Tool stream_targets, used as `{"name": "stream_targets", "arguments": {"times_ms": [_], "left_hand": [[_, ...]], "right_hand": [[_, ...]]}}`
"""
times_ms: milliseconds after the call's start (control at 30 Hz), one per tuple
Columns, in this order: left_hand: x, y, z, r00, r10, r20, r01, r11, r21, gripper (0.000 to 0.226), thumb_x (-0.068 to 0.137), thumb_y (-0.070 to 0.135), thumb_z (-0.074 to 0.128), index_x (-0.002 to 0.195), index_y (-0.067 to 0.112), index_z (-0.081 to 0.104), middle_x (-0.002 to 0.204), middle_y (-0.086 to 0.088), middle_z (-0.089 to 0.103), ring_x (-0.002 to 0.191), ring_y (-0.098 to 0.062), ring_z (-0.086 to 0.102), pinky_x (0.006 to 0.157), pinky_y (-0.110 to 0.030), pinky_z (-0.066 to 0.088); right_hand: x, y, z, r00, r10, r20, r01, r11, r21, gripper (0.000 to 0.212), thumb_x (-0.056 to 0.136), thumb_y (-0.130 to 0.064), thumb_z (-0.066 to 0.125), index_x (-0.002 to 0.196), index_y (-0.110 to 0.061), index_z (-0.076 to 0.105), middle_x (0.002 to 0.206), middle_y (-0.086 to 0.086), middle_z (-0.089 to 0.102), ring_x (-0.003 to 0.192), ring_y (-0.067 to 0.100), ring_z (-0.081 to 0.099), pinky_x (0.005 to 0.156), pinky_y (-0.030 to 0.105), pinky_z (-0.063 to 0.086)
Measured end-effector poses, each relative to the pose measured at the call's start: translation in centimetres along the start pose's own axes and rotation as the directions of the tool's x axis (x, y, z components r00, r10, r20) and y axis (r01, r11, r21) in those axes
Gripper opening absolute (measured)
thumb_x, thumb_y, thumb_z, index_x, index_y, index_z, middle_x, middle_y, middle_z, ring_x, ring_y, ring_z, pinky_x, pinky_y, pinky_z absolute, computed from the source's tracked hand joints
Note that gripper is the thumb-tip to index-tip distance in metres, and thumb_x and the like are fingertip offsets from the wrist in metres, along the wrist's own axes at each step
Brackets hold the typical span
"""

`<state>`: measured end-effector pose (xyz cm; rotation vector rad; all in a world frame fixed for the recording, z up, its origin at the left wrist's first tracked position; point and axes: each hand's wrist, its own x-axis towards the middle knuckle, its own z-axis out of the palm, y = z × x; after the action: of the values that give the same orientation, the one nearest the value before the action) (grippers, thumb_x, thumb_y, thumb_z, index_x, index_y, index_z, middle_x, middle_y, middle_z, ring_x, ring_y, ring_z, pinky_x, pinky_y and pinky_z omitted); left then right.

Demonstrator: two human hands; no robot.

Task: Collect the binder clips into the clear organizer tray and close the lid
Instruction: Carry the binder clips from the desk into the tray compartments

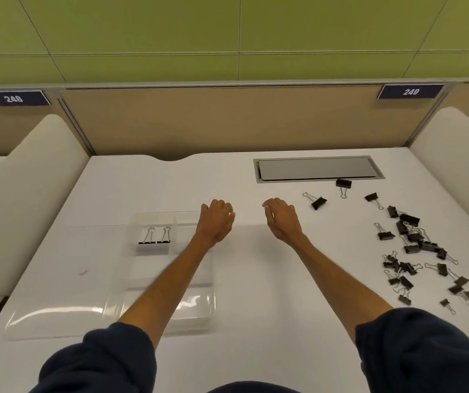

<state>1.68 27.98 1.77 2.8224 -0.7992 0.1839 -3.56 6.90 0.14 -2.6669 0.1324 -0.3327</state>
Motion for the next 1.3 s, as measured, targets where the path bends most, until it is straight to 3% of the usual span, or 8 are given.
{"name": "stream_targets", "arguments": {"times_ms": [533,733,1067,1300], "left_hand": [[5.9,12.7,6.0,0.992,0.031,0.123,-0.022,0.997,-0.076,0.030,0.099,0.032,0.041,0.119,0.015,0.054,0.115,-0.003,0.058,0.112,-0.024,0.049,0.089,-0.040,0.035],[9.2,16.5,7.8,0.987,0.078,0.143,-0.065,0.994,-0.091,0.033,0.099,0.034,0.041,0.124,0.015,0.051,0.120,-0.003,0.057,0.114,-0.023,0.048,0.091,-0.040,0.036],[14.0,21.3,10.4,0.974,0.130,0.186,-0.114,0.989,-0.094,0.046,0.097,0.045,0.042,0.133,0.016,0.045,0.128,-0.006,0.052,0.115,-0.025,0.049,0.089,-0.038,0.038],[16.3,22.6,11.7,0.972,0.126,0.197,-0.103,0.987,-0.122,0.052,0.095,0.048,0.047,0.136,0.016,0.043,0.130,-0.007,0.049,0.116,-0.024,0.048,0.091,-0.038,0.039]], "right_hand": [[-0.9,14.8,-5.9,0.990,0.133,-0.054,-0.135,0.991,-0.021,0.041,0.096,-0.030,0.023,0.108,-0.014,0.059,0.105,0.003,0.061,0.098,0.026,0.055,0.085,0.045,0.041],[0.0,20.0,-7.1,0.983,0.169,-0.071,-0.170,0.985,-0.019,0.027,0.098,-0.018,0.039,0.119,-0.012,0.056,0.111,0.004,0.060,0.101,0.025,0.057,0.086,0.044,0.042],[4.0,25.6,-8.1,0.956,0.280,-0.093,-0.283,0.959,-0.018,0.028,0.096,-0.013,0.045,0.121,-0.008,0.055,0.117,0.011,0.057,0.104,0.031,0.057,0.084,0.046,0.046],[8.6,28.0,-8.2,0.942,0.336,-0.019,-0.336,0.937,-0.093,0.043,0.096,-0.017,0.052,0.137,-0.008,0.043,0.137,0.013,0.046,0.124,0.032,0.045,0.094,0.052,0.043]]}}
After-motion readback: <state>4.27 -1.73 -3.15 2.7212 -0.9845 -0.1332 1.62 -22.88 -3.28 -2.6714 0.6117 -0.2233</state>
